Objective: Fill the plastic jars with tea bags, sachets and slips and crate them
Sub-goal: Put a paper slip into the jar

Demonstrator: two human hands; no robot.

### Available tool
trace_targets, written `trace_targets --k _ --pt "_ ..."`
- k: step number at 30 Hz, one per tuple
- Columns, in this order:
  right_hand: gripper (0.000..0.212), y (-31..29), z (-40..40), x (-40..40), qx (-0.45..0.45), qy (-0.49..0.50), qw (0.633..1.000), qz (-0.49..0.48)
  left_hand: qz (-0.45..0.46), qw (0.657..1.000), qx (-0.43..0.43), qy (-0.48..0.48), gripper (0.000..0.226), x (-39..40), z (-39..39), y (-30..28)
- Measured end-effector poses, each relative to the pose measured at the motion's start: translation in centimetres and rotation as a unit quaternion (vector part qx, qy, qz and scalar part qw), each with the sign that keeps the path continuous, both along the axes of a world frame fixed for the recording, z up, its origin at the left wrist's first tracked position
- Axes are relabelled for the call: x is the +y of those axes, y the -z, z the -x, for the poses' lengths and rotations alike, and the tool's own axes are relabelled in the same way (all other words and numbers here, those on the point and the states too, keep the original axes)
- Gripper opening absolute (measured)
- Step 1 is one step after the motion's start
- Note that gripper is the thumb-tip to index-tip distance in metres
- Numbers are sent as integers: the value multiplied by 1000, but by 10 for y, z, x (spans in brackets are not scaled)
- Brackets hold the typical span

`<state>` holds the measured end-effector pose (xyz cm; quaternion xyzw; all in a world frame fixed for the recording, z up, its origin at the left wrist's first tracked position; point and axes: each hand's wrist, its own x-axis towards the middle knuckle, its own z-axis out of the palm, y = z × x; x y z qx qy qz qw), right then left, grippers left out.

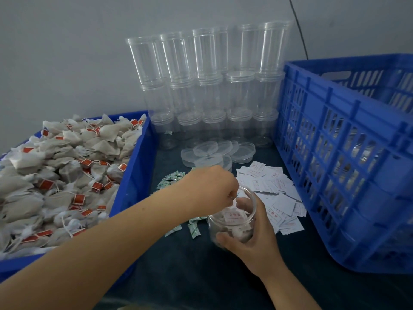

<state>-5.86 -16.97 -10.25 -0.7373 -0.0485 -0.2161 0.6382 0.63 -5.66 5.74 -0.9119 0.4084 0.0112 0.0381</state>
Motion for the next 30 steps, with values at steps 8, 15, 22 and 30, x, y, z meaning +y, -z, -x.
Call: trace_targets --k 8,15,22,30 --pt "104 -2 4 -2 33 -22 999 11 502 844 161 -101 77 34 32 44" --pt "95 -25 3 -7 45 -64 997 -22 581 771 256 -62 125 32 50 120" --pt "86 -96 -1 -27 113 -87 934 328 636 713 282 -88 100 20 42 137" --pt "102 -206 -11 -18 209 -136 753 608 656 725 208 -39 94 4 44 95"
